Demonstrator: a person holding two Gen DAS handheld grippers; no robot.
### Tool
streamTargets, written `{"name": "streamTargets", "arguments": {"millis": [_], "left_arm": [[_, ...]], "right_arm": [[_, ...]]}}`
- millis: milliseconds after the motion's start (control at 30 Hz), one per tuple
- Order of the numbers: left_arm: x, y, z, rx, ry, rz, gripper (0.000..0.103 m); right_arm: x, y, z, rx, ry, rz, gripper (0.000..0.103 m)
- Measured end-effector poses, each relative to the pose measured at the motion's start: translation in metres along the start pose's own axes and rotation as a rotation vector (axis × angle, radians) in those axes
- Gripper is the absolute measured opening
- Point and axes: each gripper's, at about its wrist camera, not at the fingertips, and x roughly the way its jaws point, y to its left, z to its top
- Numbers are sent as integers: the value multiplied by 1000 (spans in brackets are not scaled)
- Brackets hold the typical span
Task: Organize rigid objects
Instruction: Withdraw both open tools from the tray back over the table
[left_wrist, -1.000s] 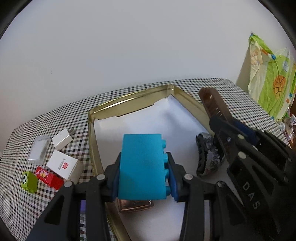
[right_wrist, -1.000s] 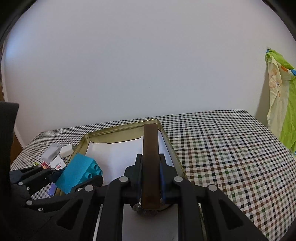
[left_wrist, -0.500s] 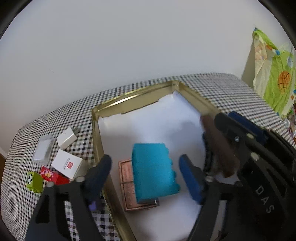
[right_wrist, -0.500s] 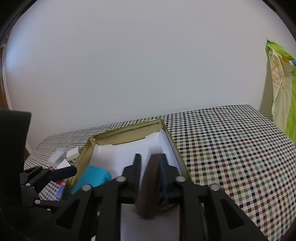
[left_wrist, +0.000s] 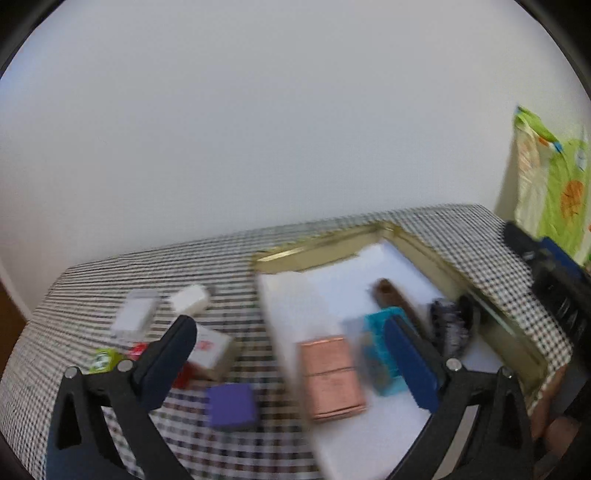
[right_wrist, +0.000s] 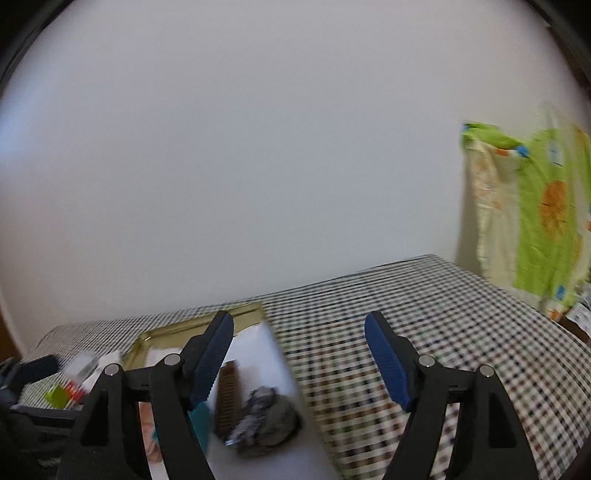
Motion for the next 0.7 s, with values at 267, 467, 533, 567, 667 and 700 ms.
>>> {"name": "streamTargets", "arguments": {"millis": [267, 467, 533, 567, 667, 700], "left_arm": [[2, 61, -25, -41, 2, 101, 102], [-2, 84, -39, -70, 2, 125, 102], [-4, 91, -44, -63, -8, 137, 102], [-4, 92, -45, -60, -10, 142, 102], [-6, 102, -49, -61, -13, 153, 102], [-7, 105, -51, -61, -14, 155, 102]], "right_arm": [[-4, -5, -2, 9, -32, -91, 76], [-20, 2, -7, -39, -90, -153, 76], [-26, 4, -8, -32, -105, -173, 76], [-29, 3, -7, -26, -110, -178, 76], [-35, 11, -11, -19, -114, -187, 76], [-36, 15, -11, -24, -116, -197, 76]]}}
